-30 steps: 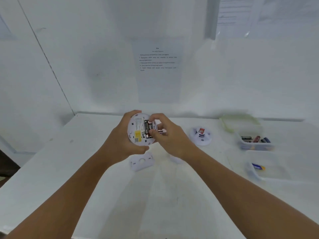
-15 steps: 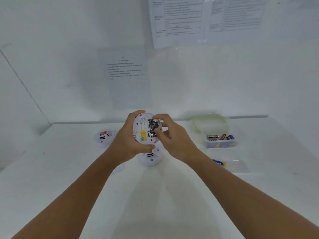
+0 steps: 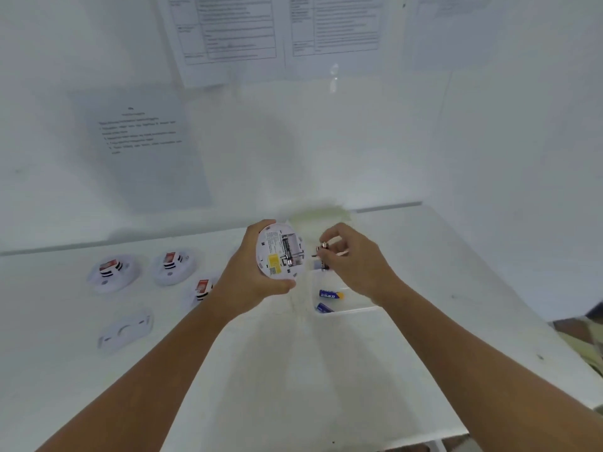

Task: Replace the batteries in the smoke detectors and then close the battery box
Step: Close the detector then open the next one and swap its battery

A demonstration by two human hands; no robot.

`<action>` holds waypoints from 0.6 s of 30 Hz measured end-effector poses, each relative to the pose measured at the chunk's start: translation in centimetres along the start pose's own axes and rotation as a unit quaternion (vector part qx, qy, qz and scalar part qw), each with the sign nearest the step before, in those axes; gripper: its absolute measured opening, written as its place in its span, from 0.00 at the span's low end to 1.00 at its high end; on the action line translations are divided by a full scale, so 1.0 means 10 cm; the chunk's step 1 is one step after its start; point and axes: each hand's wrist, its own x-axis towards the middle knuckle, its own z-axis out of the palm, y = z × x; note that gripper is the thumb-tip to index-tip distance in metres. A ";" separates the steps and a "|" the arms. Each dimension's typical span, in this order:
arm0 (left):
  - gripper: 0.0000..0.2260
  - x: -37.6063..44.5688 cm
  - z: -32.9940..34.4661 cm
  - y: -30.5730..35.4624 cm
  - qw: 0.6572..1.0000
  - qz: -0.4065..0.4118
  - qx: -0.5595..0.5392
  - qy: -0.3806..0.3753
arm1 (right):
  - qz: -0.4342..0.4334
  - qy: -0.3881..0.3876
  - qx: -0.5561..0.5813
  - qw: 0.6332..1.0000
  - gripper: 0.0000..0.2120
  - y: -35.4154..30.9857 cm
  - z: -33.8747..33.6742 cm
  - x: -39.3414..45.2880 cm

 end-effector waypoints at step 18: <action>0.44 0.09 0.09 -0.03 0.999 -0.014 -0.013 -0.026 | -0.191 -0.034 -0.151 0.969 0.12 0.02 0.13 0.19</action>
